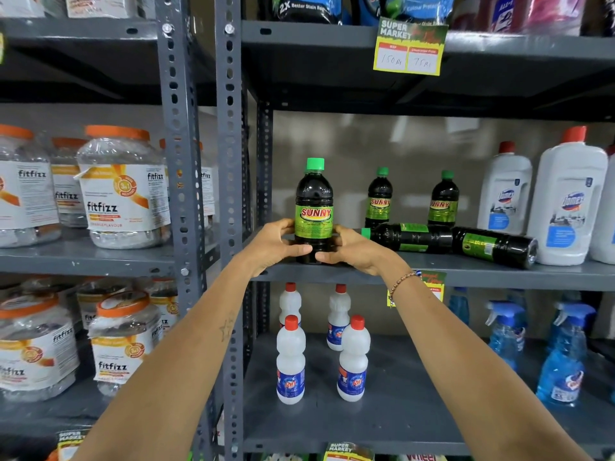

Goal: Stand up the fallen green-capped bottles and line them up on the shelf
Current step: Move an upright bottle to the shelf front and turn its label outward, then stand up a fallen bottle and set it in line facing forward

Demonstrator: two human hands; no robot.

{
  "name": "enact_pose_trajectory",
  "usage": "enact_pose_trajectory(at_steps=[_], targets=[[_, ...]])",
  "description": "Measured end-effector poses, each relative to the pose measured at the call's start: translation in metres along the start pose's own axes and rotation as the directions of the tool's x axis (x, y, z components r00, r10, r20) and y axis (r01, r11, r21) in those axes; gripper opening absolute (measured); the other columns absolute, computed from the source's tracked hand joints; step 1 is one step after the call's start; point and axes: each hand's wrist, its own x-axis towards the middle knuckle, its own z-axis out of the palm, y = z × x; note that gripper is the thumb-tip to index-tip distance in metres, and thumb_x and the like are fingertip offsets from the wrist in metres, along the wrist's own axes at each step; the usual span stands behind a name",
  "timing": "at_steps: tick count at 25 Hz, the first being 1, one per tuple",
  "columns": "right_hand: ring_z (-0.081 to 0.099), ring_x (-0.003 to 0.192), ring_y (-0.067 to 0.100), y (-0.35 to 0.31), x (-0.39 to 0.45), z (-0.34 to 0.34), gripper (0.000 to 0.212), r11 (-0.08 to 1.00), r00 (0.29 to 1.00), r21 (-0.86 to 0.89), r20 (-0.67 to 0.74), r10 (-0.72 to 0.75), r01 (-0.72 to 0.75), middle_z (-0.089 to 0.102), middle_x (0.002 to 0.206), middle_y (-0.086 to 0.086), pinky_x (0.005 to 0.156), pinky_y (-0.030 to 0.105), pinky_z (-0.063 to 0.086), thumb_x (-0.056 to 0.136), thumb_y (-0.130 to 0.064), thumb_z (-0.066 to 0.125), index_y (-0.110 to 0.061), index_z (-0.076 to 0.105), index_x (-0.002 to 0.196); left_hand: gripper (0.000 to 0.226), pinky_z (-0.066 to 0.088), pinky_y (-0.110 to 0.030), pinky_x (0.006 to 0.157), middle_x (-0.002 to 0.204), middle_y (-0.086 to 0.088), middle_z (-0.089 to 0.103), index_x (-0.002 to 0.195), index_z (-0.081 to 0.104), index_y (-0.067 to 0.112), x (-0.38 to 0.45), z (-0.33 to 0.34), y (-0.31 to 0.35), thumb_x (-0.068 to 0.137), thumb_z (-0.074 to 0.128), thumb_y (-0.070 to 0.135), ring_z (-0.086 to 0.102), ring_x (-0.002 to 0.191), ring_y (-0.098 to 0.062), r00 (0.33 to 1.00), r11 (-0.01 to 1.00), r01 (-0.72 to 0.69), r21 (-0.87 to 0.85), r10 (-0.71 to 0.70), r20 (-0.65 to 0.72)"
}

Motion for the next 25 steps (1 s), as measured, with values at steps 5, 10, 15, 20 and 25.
enact_pose_trajectory(at_steps=[5, 10, 15, 20, 25], targets=[[0.054, 0.126, 0.021, -0.002, -0.006, -0.001, 0.073, 1.0, 1.0, 0.018, 0.017, 0.005, -0.006, 0.058, 0.133, 0.008, 0.109, 0.038, 0.042, 0.079, -0.005, 0.075, -0.008, 0.036, 0.141, 0.087, 0.041, -0.036, 0.105, 0.146, -0.001, 0.042, 0.147, 0.027, 0.015, -0.004, -0.002, 0.004, 0.076, 0.078, 0.015, 0.049, 0.127, -0.018, 1.0, 0.999, 0.03, -0.034, -0.03, -0.001], [0.06, 0.114, 0.022, -0.002, -0.027, -0.024, 0.042, 0.998, 0.985, -0.057, -0.165, -0.048, 0.039, 0.062, 0.118, 0.009, 0.086, 0.021, 0.051, 0.085, -0.002, 0.068, -0.011, 0.053, 0.123, 0.04, 0.048, -0.017, 0.083, 0.102, 0.01, 0.061, 0.122, 0.053, 0.013, -0.014, 0.016, 0.034, 0.089, 0.064, 0.031, 0.058, 0.088, 0.004, 0.793, 0.958, -0.265, 0.112, 0.282, -0.54], [0.062, 0.096, 0.019, -0.001, -0.044, -0.068, 0.024, 0.99, 0.896, -0.105, -0.424, -0.13, 0.094, 0.067, 0.101, 0.013, 0.081, 0.02, 0.051, 0.085, 0.001, 0.066, -0.003, 0.064, 0.109, 0.012, 0.045, -0.013, 0.067, 0.083, 0.0, 0.067, 0.09, 0.066, 0.008, -0.006, 0.097, 0.046, 0.092, 0.057, 0.017, 0.06, 0.073, -0.007, 0.769, 0.836, -0.459, 0.301, 0.543, -0.338], [0.061, 0.112, 0.02, 0.0, -0.044, -0.124, 0.032, 0.894, 0.87, -0.444, -0.462, -0.173, -0.058, 0.067, 0.116, 0.009, 0.092, 0.022, 0.045, 0.083, -0.004, 0.069, -0.009, 0.064, 0.114, 0.024, 0.045, -0.038, 0.065, 0.079, -0.014, 0.065, 0.082, 0.064, 0.003, 0.026, 0.161, 0.013, 0.095, 0.047, 0.015, 0.06, 0.075, -0.03, 0.803, 0.689, -0.241, 0.684, 0.538, -0.259], [0.032, 0.142, 0.029, 0.02, -0.028, -0.164, 0.093, 0.611, 0.961, -0.76, -0.278, 0.003, -0.222, 0.035, 0.154, 0.009, 0.117, 0.043, 0.026, 0.073, -0.037, 0.081, -0.014, 0.031, 0.148, 0.049, 0.037, -0.036, 0.063, 0.07, -0.005, 0.064, 0.075, 0.064, 0.012, 0.028, 0.2, -0.015, 0.101, 0.027, 0.031, 0.056, 0.064, -0.026, 0.702, 0.398, -0.015, 0.917, 0.657, -0.273]])
